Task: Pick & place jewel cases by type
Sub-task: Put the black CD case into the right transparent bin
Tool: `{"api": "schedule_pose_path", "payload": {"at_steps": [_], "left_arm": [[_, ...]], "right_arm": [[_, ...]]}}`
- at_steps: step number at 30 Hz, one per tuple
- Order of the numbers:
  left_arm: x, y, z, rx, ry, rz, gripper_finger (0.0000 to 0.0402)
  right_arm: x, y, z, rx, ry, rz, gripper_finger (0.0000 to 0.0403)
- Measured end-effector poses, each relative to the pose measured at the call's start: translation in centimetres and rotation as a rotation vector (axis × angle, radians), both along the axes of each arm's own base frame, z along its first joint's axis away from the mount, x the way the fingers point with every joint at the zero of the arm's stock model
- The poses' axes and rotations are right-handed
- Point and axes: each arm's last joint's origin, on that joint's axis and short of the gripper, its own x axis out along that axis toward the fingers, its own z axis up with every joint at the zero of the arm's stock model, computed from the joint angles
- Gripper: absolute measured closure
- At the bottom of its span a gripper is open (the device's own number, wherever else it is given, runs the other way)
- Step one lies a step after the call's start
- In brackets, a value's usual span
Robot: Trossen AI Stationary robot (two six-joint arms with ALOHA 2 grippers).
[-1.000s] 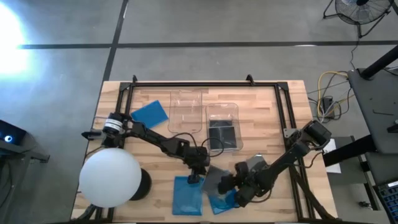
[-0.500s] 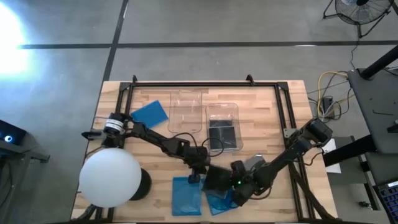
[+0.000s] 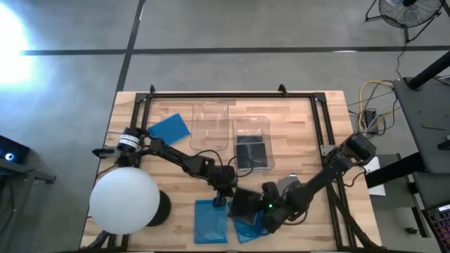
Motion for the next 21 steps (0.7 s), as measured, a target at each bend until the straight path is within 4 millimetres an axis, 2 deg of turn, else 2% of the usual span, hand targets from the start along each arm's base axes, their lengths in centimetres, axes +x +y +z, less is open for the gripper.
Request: {"api": "schedule_pose_path", "payload": {"at_steps": [6,10,16,21], "left_arm": [[0.0,0.0,0.1,-0.014,0.005,0.016,0.0364],[-0.1,0.0,0.3,-0.029,0.018,0.034,0.0364],[-1.0,0.2,2.1,-0.023,0.049,0.046,0.0364],[-2.4,0.0,4.3,0.003,0.067,0.050,0.0364]], "right_arm": [[0.2,0.2,0.2,-0.004,-0.023,0.035,0.0305],[0.2,0.2,0.3,-0.002,-0.029,0.038,0.0341],[0.0,0.1,1.2,-0.006,-0.042,0.059,0.0367],[-0.5,-0.4,3.1,-0.023,-0.069,0.112,0.0371]]}}
